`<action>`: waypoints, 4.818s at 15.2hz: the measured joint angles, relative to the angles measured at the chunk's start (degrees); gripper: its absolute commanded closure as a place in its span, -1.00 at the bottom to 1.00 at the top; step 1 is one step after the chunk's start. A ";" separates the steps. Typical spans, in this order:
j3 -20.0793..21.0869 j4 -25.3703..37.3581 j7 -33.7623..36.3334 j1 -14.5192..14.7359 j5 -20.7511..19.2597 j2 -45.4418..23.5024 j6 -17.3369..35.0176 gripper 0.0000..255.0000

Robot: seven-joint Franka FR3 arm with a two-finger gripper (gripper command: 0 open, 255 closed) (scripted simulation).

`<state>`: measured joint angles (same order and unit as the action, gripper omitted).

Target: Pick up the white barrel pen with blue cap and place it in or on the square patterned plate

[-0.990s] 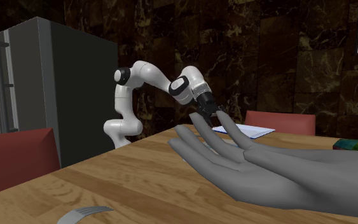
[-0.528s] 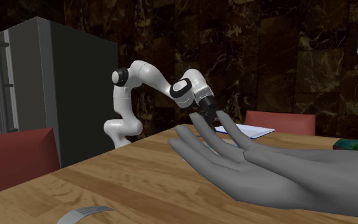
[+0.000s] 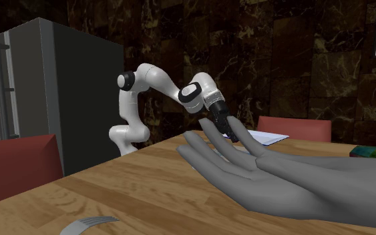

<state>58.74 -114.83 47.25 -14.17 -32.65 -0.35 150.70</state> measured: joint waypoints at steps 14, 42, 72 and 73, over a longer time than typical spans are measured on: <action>-14.17 4.49 -62.31 7.16 42.99 7.02 -24.15 -1.00; -14.46 5.51 -68.18 7.84 43.31 3.78 -26.90 1.00; -10.85 48.79 -39.05 34.17 12.43 -26.06 -47.52 1.00; -11.44 51.87 -38.13 36.83 10.78 -28.13 -48.75 1.00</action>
<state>47.30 -62.95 9.12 22.66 -21.86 -28.48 101.94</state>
